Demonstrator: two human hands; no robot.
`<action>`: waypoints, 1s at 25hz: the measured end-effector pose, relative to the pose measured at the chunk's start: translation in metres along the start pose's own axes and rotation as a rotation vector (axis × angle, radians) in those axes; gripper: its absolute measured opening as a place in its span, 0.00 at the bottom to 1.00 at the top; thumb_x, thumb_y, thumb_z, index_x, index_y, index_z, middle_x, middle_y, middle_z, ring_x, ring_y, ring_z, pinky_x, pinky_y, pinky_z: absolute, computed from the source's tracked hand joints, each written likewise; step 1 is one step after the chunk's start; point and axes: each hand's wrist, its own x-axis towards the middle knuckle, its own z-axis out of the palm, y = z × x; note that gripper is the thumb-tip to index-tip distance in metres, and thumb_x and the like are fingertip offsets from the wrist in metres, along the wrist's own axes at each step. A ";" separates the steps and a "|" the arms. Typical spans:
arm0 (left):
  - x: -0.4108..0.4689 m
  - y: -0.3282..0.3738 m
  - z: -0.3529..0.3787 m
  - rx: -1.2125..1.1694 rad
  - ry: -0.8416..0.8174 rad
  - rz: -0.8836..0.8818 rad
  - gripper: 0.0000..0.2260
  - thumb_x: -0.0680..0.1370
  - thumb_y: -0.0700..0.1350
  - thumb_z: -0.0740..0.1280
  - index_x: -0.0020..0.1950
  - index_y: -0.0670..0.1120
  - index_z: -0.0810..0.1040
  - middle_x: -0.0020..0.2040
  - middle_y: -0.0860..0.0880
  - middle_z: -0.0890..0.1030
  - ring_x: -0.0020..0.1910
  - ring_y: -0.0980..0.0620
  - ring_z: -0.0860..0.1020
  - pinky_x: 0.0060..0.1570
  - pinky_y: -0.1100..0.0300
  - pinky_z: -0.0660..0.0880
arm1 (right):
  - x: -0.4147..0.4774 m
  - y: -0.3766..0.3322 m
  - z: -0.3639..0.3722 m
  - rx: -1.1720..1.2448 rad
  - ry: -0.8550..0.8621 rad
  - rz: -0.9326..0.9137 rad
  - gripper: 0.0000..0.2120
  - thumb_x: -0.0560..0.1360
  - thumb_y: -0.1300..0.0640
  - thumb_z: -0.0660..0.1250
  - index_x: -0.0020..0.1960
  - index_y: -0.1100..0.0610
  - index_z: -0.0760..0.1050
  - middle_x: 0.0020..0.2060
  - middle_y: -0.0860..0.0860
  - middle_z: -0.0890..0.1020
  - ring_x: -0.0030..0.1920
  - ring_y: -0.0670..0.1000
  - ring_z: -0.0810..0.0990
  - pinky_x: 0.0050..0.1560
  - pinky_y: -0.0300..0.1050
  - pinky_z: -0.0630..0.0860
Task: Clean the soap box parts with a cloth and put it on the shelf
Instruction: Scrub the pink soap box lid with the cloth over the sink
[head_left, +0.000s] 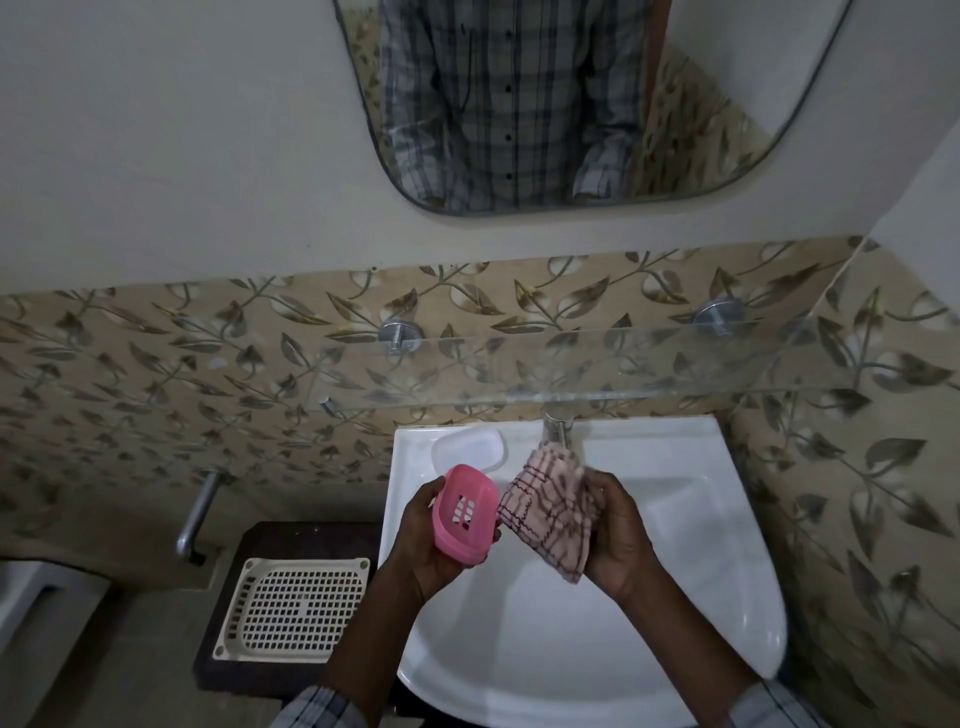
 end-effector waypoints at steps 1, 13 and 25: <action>0.000 -0.001 -0.001 -0.007 0.002 0.006 0.25 0.77 0.55 0.63 0.67 0.39 0.72 0.50 0.36 0.77 0.44 0.39 0.76 0.30 0.52 0.80 | -0.001 0.003 0.001 0.030 -0.012 0.035 0.22 0.78 0.48 0.63 0.65 0.61 0.77 0.62 0.65 0.79 0.64 0.63 0.77 0.68 0.60 0.70; 0.005 0.008 -0.004 0.104 -0.025 0.048 0.26 0.80 0.56 0.60 0.68 0.37 0.73 0.53 0.34 0.78 0.45 0.38 0.78 0.36 0.50 0.81 | 0.010 -0.003 0.016 -0.199 -0.004 -0.191 0.19 0.72 0.68 0.70 0.62 0.63 0.76 0.53 0.64 0.84 0.48 0.61 0.85 0.46 0.55 0.83; 0.014 0.026 0.004 0.143 -0.093 -0.044 0.25 0.77 0.53 0.61 0.66 0.37 0.76 0.55 0.35 0.81 0.50 0.38 0.78 0.48 0.46 0.79 | 0.048 0.018 -0.007 -1.935 -0.366 -1.428 0.15 0.76 0.68 0.64 0.61 0.61 0.80 0.60 0.60 0.81 0.62 0.61 0.79 0.60 0.58 0.77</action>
